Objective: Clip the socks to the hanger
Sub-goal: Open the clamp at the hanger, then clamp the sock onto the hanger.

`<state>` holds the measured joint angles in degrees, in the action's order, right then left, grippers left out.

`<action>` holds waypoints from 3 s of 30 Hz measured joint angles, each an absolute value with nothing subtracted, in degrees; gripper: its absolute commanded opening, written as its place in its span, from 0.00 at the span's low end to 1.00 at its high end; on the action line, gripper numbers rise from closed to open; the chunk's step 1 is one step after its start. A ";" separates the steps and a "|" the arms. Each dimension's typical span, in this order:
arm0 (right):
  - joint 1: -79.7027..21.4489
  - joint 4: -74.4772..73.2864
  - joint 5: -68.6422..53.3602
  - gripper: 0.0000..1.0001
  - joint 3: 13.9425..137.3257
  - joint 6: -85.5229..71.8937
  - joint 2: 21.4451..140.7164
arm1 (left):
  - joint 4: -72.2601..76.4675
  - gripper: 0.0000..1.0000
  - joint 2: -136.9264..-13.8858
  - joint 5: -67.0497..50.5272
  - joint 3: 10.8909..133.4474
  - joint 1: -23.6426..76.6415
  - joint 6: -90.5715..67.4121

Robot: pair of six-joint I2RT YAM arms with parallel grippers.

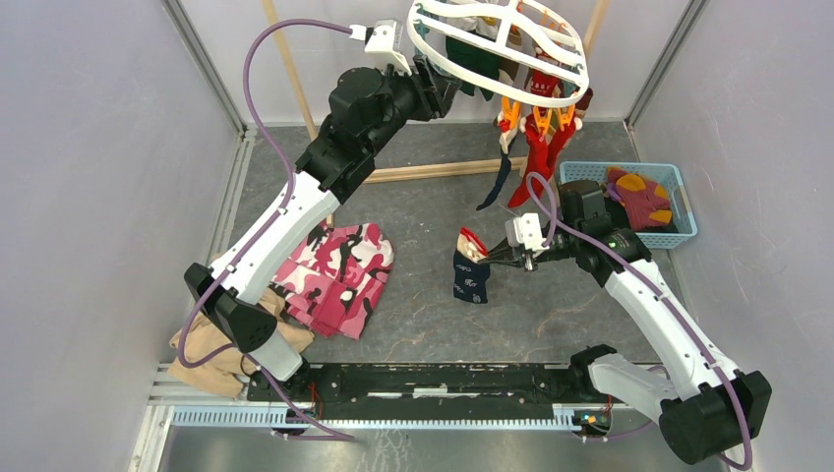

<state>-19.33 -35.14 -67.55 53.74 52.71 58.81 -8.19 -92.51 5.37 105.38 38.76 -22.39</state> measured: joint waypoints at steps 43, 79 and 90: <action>-19.33 -34.37 -67.18 0.00 53.52 52.27 58.81 | -5.82 0.64 -92.49 7.66 106.13 39.24 -19.40; -19.33 -34.33 -67.13 0.00 53.32 52.27 58.81 | 0.86 0.10 -91.09 7.18 103.72 39.27 -15.44; -19.44 -34.30 -65.17 0.00 53.76 49.93 58.83 | -0.27 0.02 -91.09 9.23 103.74 40.97 -15.49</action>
<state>-19.44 -34.30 -65.17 53.76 49.93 58.83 -0.27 -91.09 9.23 103.74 40.97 -15.49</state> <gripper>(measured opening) 0.010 0.364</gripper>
